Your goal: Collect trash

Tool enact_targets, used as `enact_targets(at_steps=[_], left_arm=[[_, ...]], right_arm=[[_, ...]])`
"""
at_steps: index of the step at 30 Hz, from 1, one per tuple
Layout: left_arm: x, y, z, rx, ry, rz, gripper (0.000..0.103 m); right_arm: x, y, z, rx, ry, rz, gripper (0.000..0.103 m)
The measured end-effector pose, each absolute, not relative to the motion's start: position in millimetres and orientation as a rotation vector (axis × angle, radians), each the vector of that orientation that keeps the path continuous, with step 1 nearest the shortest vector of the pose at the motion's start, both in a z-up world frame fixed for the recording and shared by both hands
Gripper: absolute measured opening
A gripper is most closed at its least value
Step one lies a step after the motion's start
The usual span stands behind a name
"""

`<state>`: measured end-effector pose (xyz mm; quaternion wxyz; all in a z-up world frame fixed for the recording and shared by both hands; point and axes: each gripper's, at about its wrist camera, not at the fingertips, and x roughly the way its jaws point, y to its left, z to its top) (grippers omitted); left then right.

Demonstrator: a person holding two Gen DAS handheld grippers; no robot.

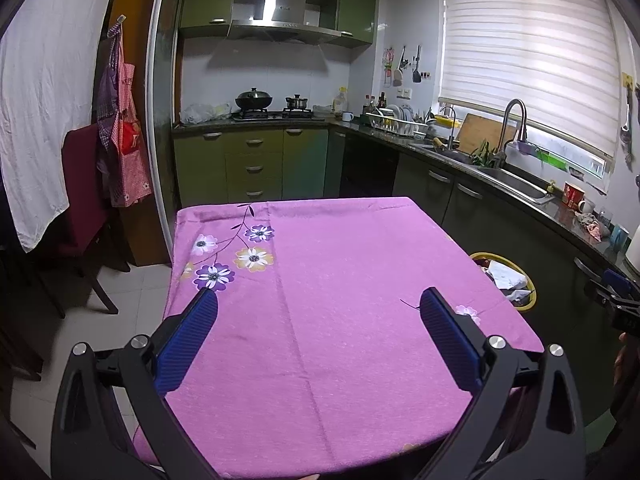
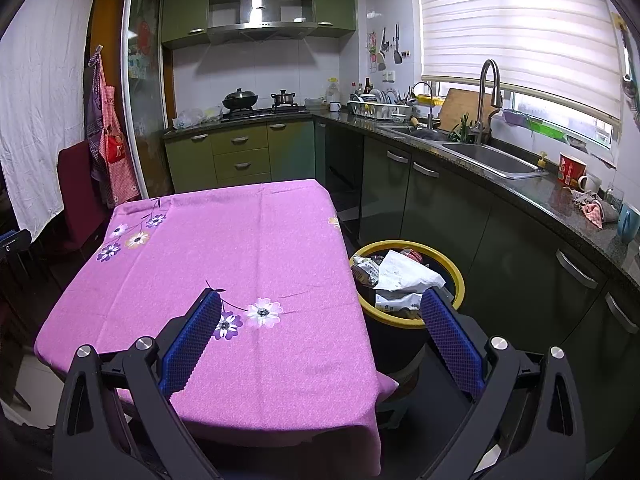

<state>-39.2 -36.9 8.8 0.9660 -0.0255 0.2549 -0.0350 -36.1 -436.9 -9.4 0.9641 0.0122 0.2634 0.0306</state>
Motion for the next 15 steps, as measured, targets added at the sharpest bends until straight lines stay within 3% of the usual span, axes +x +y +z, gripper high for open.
enact_targets(at_steps=[15], left_arm=[[-39.7, -34.0, 8.7, -0.052, 0.519, -0.073, 0.096]], right_arm=[[-34.1, -435.9, -8.7, 0.027, 0.535, 0.061, 0.098]])
